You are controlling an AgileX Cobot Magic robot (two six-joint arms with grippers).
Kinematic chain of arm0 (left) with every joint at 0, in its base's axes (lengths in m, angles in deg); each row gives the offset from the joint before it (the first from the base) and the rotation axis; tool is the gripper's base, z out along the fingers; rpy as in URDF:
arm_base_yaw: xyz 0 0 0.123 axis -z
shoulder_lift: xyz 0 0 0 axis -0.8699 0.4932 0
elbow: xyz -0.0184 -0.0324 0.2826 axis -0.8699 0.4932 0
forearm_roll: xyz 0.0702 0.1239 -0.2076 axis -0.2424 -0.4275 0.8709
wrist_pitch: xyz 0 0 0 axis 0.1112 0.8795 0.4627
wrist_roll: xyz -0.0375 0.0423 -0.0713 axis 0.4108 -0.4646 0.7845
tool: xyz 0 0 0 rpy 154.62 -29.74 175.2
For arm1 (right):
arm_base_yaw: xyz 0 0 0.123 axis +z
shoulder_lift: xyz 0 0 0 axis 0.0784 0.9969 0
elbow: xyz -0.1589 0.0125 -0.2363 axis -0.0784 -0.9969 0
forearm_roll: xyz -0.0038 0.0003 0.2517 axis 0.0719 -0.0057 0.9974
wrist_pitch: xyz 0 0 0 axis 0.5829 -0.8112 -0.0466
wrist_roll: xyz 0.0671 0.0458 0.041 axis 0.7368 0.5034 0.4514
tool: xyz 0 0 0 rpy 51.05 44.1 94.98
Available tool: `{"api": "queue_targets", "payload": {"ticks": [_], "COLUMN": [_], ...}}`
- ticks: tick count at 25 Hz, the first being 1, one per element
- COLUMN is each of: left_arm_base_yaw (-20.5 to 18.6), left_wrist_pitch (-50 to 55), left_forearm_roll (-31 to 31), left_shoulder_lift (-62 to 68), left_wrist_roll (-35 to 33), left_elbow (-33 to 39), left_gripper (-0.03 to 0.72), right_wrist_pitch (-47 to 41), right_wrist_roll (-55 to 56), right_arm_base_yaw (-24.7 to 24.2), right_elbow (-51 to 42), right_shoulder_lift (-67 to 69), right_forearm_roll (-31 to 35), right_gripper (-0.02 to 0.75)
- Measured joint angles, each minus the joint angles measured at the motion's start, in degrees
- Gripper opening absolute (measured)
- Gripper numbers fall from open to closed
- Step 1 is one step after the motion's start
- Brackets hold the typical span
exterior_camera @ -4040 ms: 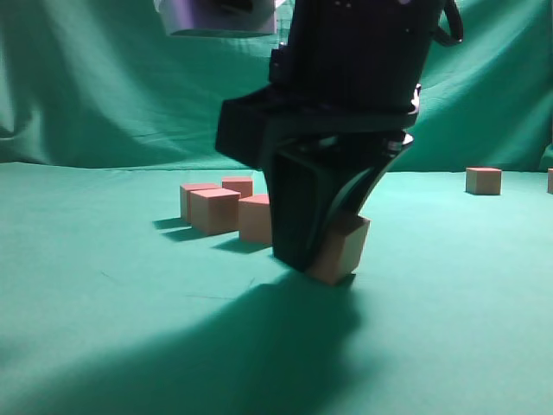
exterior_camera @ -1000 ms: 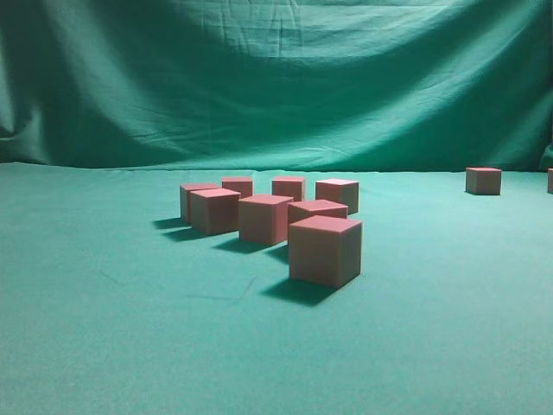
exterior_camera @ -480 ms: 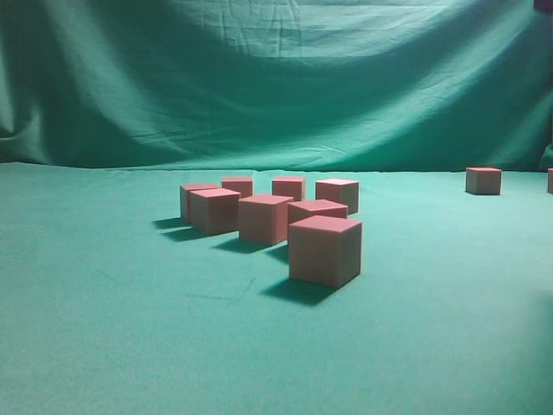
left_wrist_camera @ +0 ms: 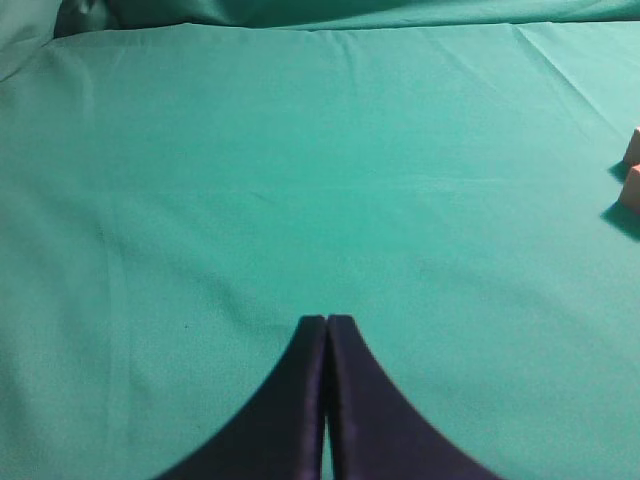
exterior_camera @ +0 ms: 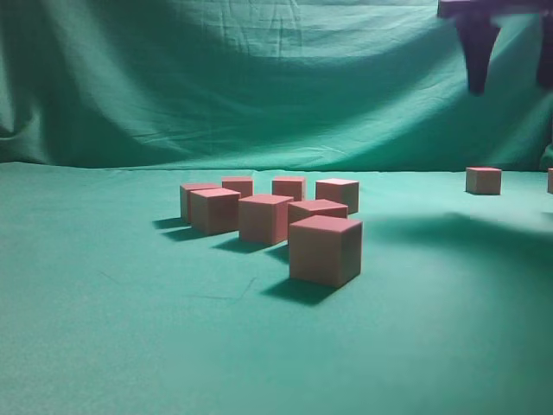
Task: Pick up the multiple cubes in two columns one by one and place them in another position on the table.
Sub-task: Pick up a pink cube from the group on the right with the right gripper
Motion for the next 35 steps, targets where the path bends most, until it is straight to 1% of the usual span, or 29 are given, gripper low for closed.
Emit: {"api": "queue_targets", "payload": {"ticks": [5, 9, 19, 24, 25, 26, 27, 29, 35], "left_arm_base_yaw": [0.00, 0.00, 0.00, 0.00, 0.00, 0.00, 0.00, 0.00, 0.00], "left_wrist_pitch": [0.00, 0.00, 0.00, 0.00, 0.00, 0.00, 0.00, 0.00, 0.00], "left_forearm_roll": [0.00, 0.00, 0.00, 0.00, 0.00, 0.00, 0.00, 0.00, 0.00], "left_shoulder_lift": [0.00, 0.00, 0.00, 0.00, 0.00, 0.00, 0.00, 0.00, 0.00], "left_wrist_roll": [0.00, 0.00, 0.00, 0.00, 0.00, 0.00, 0.00, 0.00, 0.00], "left_elbow": [0.00, 0.00, 0.00, 0.00, 0.00, 0.00, 0.00, 0.00, 0.00], "left_gripper": [0.000, 0.000, 0.000, 0.000, 0.000, 0.000, 0.000, 0.000, 0.000], "right_wrist_pitch": [-0.71, 0.02, 7.61, 8.06, 8.06, 8.06, 8.06, 7.95, 5.73], "right_wrist_roll": [-2.38, -2.98, -3.20, -3.33, -3.33, -3.33, -3.33, -3.33, -3.42], "right_arm_base_yaw": [-1.46, -2.65, -2.84, -2.84, -2.84, -2.84, -2.84, -2.84, -2.84], "right_elbow": [10.98, 15.86, 16.36, 16.50, 16.50, 16.50, 16.74, 16.85, 16.94], "right_shoulder_lift": [12.17, 18.11, 22.13, 23.10, 23.22, 23.35, 23.59, 23.71, 21.75], "right_forearm_roll": [0.72, 0.80, 1.43, 1.57, 1.57, 1.71, 1.71, 1.71, 1.71], "right_gripper": [0.526, 0.526, 0.526, 0.526, 0.480, 0.450, 0.346, 0.251, 0.255]}}
